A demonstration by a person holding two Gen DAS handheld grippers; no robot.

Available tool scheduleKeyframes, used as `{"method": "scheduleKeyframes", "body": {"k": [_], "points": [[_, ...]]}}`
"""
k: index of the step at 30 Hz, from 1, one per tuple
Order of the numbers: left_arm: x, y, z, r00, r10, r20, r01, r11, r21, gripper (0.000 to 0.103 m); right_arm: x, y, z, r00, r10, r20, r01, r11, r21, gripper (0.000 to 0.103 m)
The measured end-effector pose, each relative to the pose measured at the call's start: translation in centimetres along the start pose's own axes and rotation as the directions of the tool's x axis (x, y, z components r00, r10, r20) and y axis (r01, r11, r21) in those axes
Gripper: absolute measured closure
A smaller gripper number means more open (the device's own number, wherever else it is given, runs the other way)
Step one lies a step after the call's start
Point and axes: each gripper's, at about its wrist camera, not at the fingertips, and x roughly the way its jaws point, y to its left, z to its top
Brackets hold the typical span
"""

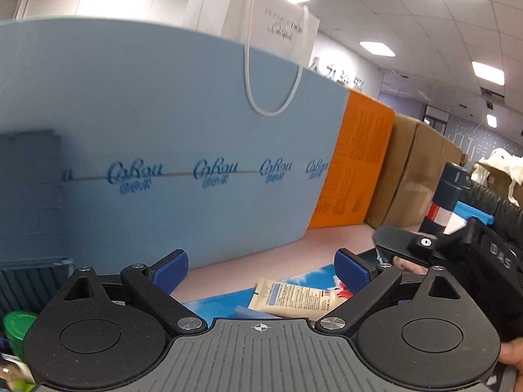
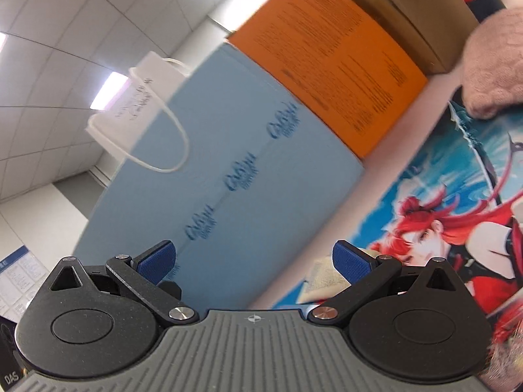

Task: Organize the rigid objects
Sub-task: 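Move the open left gripper back over the mat toward the blue tube, then lower the left gripper around the blue-and-white tube and close it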

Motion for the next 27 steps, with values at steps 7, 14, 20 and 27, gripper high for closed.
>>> {"method": "scheduleKeyframes", "body": {"k": [7,14,20,27], "points": [[2.7,0.0,-1.2,0.999,0.006,-0.053,-0.008,0.999,-0.035,0.005,-1.0,-1.0,0.1,0.995,-0.078,0.06,0.079,0.997,-0.022,0.0],[3.5,0.9,-1.8,0.997,0.015,-0.074,-0.021,0.997,-0.07,0.005,-0.6,-1.3,-0.1,0.992,-0.118,0.051,0.12,0.992,-0.044,0.0],[3.8,1.7,-2.2,0.996,0.005,-0.091,-0.014,0.995,-0.103,0.005,-0.1,-1.5,-0.5,0.989,-0.146,0.038,0.148,0.987,-0.057,0.0],[4.6,2.6,-2.8,0.993,-0.019,-0.113,0.003,0.99,-0.138,0.006,0.4,-1.9,-0.7,0.986,-0.168,0.023,0.169,0.984,-0.061,0.0]]}}
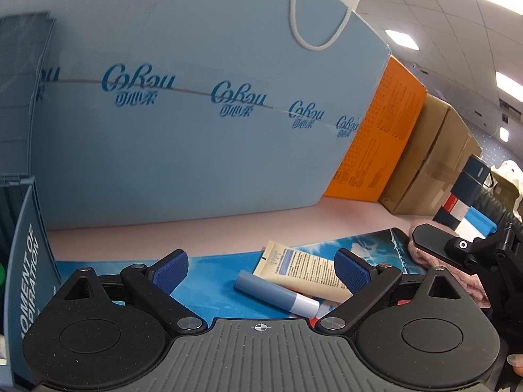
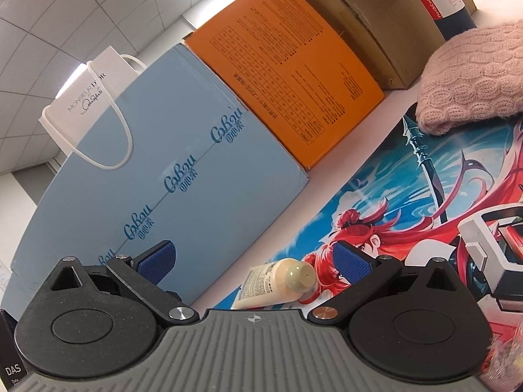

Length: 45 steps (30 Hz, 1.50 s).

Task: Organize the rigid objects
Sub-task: 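Lower the left gripper around the blue-and-white tube and close it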

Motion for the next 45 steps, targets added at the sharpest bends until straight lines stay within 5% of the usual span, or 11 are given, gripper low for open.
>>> {"method": "scheduleKeyframes", "body": {"k": [12,17,22,26,28,33,41,44,45], "points": [[1.1,3.6,0.1,0.997,-0.068,-0.024,0.062,0.977,-0.205,0.008,0.4,-0.2,-0.2,1.0,-0.009,-0.016,0.009,1.0,-0.005,0.0],[2.2,1.5,-0.7,0.994,-0.049,-0.097,0.041,0.995,-0.086,0.008,0.6,-0.2,-0.4,0.999,-0.021,-0.024,0.021,1.0,-0.014,0.0],[3.7,0.7,-0.7,0.991,-0.037,-0.128,0.021,0.992,-0.124,0.01,0.9,-0.3,-0.5,0.999,-0.033,-0.031,0.032,0.999,-0.013,0.0],[4.5,-0.4,-0.6,0.991,0.008,-0.135,-0.022,0.995,-0.101,0.028,1.0,-0.2,-0.6,0.999,-0.025,-0.039,0.024,1.0,-0.019,0.0],[4.8,-0.8,-0.6,0.99,0.046,-0.133,-0.056,0.996,-0.073,0.051,1.0,-0.3,-0.6,0.999,-0.018,-0.039,0.017,1.0,-0.013,0.0],[5.2,-1.7,-0.9,0.988,0.088,-0.126,-0.089,0.996,0.001,0.065,1.0,-0.3,-0.6,0.999,-0.018,-0.038,0.018,1.0,-0.008,0.0],[3.8,-2.2,-1.2,0.98,0.011,-0.198,0.009,0.995,0.098,0.067,1.0,-0.4,-0.6,0.999,-0.014,-0.045,0.013,1.0,-0.007,0.0],[3.2,-2.4,-1.5,0.979,-0.038,-0.2,0.07,0.986,0.152,0.058,1.0,-0.4,-0.6,0.999,-0.015,-0.049,0.014,1.0,-0.007,0.0],[3.1,-2.5,-1.5,0.98,-0.038,-0.194,0.07,0.984,0.162,0.04,1.1,-0.4,-0.6,0.999,-0.016,-0.051,0.015,1.0,-0.008,0.0]]}}
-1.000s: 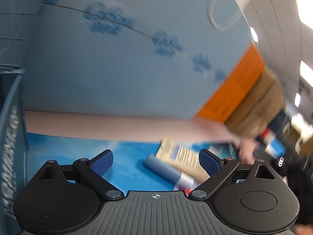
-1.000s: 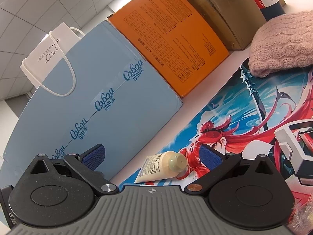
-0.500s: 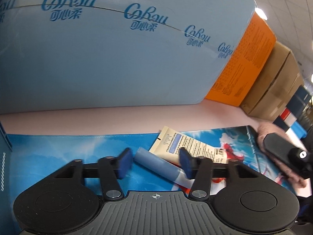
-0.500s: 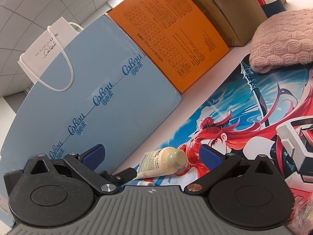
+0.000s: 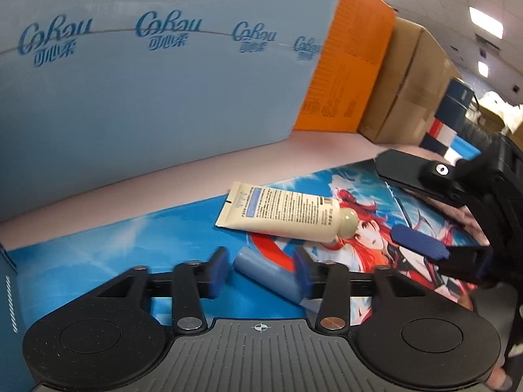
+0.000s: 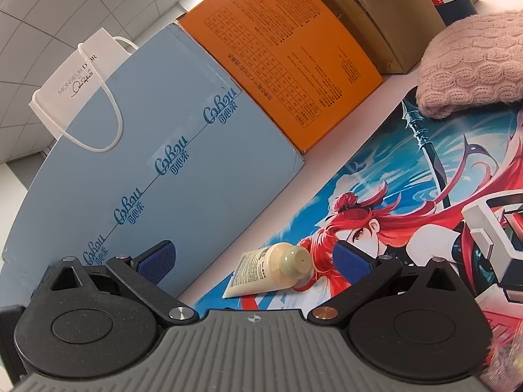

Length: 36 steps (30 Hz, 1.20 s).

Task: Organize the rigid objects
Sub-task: 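Lower the left gripper around the blue-and-white tube and close it, then lift the blue tube and carry it over the blue box with the left gripper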

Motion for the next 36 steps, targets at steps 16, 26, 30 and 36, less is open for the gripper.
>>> {"method": "scheduleKeyframes", "body": {"k": [16,26,30,36], "points": [[0.8,-3.4,-0.8,0.997,0.068,-0.018,-0.067,0.996,0.058,0.07,0.0,0.0,-0.1,1.0,-0.004,-0.003,0.004,1.0,-0.001,0.0],[0.1,-1.9,-1.0,0.998,0.061,-0.006,-0.061,0.997,0.044,0.088,0.1,0.7,-0.3,1.0,0.016,-0.022,-0.017,0.999,-0.031,0.0],[-0.8,-0.9,-1.3,0.999,0.05,0.004,-0.05,0.999,0.017,0.088,0.4,1.0,-0.5,0.998,0.042,-0.055,-0.044,0.998,-0.043,0.0],[-3.5,0.0,-1.9,0.999,0.001,0.048,0.0,1.0,-0.001,0.088,0.4,2.0,-1.3,0.991,0.092,-0.102,-0.101,0.991,-0.084,0.0]]}}
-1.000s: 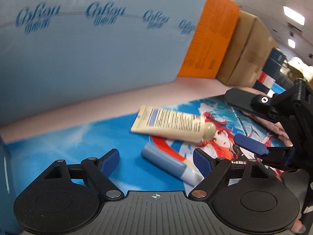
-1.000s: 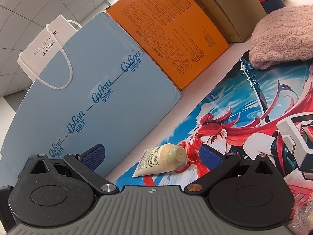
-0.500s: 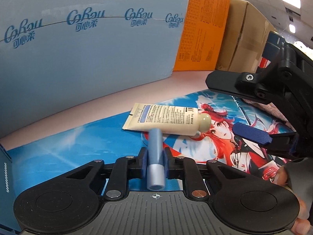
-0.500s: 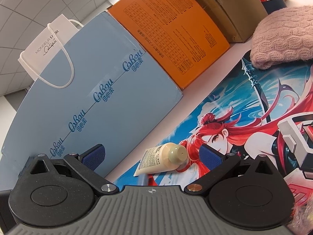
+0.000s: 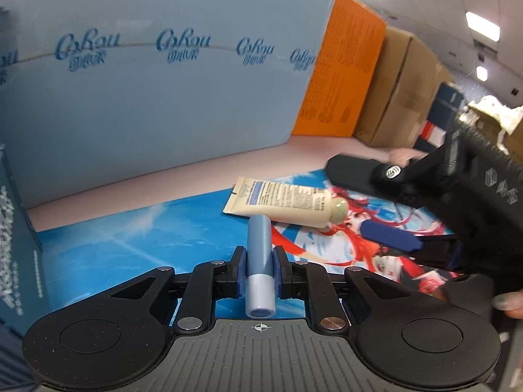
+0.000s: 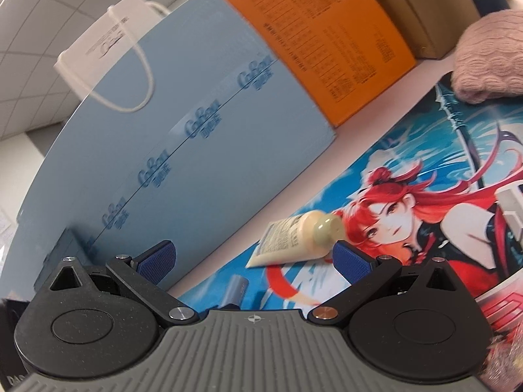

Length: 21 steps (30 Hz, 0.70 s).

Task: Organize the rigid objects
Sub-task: 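Lift the blue tube and carry it over the blue box with the left gripper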

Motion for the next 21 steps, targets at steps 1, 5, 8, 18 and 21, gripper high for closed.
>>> {"method": "scheduleKeyframes", "body": {"k": [1,5,8,18,21], "points": [[-0.5,0.0,-0.1,1.0,-0.005,0.006,0.005,1.0,0.0,0.088,0.0,0.2,-0.2,1.0,0.013,-0.004,-0.013,1.0,-0.007,0.0],[-3.0,0.6,-0.3,0.999,-0.034,0.042,0.034,0.999,-0.005,0.088,-0.2,1.0,-1.0,0.997,0.071,-0.011,-0.071,0.996,-0.047,0.0],[-5.1,0.9,-0.4,0.996,-0.055,0.074,0.056,0.998,-0.008,0.088,-0.2,1.7,-1.4,0.989,0.14,-0.043,-0.143,0.986,-0.09,0.0],[-11.9,3.1,-0.9,0.975,-0.097,0.198,0.102,0.995,-0.016,0.088,-1.4,6.1,-3.0,0.962,0.264,-0.065,-0.268,0.961,-0.065,0.0],[-13.6,3.8,-0.8,0.963,-0.122,0.24,0.131,0.991,-0.022,0.088,-1.9,7.9,-3.4,0.951,0.303,-0.06,-0.307,0.95,-0.061,0.0]]}}
